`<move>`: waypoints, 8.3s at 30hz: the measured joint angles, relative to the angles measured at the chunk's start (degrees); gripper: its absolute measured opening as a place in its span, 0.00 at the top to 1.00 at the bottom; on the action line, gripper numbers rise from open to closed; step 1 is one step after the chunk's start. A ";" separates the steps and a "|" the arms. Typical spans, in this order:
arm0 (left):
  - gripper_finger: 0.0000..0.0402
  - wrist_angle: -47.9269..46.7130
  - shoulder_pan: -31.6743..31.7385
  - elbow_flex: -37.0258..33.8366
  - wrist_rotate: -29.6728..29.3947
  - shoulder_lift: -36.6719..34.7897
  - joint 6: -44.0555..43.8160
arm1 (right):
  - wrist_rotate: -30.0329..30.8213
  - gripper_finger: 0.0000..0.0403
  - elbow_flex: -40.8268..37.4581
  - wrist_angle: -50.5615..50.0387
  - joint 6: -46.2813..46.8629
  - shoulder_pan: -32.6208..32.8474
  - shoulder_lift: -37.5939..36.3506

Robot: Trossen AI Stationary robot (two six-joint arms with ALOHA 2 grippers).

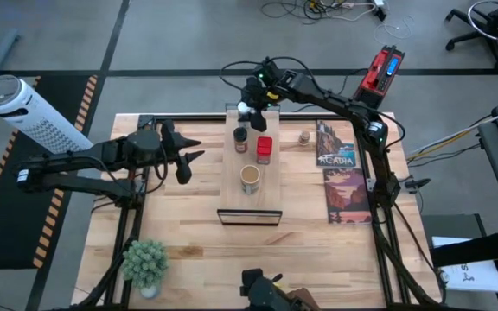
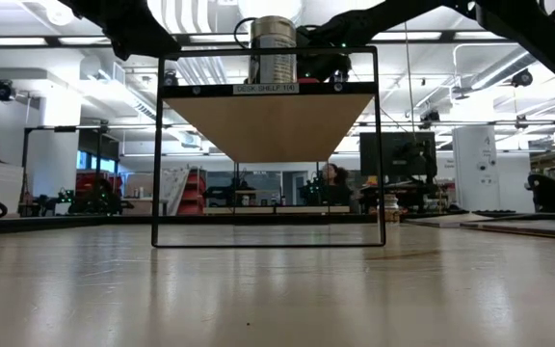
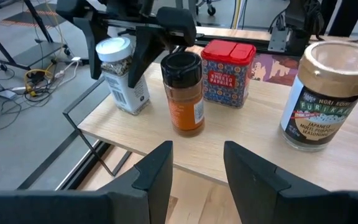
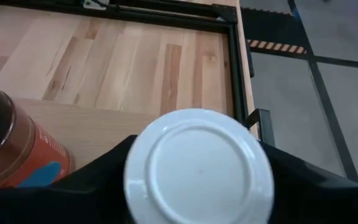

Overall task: Shelf spices
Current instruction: Remove the white seasoning bottle from the shelf, then remove the red seasoning can from the shelf

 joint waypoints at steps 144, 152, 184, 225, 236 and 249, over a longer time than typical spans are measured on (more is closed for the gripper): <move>0.67 -1.98 -0.09 -0.01 0.66 0.15 -2.25 | -2.73 0.51 -67.49 46.14 5.09 -13.79 -21.96; 0.67 -1.98 -0.09 -0.02 0.66 0.15 -2.26 | -1.20 0.40 -67.47 45.67 5.31 -14.03 -22.31; 0.67 0.23 -0.07 -0.02 1.55 1.18 1.26 | -7.13 0.29 -67.47 30.66 16.41 -10.27 -54.47; 0.67 3.55 0.59 0.85 -2.45 6.68 1.35 | 7.49 0.16 -34.28 3.90 10.38 11.05 -34.53; 0.67 3.49 0.59 0.85 -2.45 6.16 1.03 | 21.60 0.16 -34.12 4.01 17.40 17.37 -34.49; 0.64 3.10 0.59 0.85 -2.40 6.16 -0.42 | 23.05 0.16 -33.91 5.10 16.35 18.47 -29.38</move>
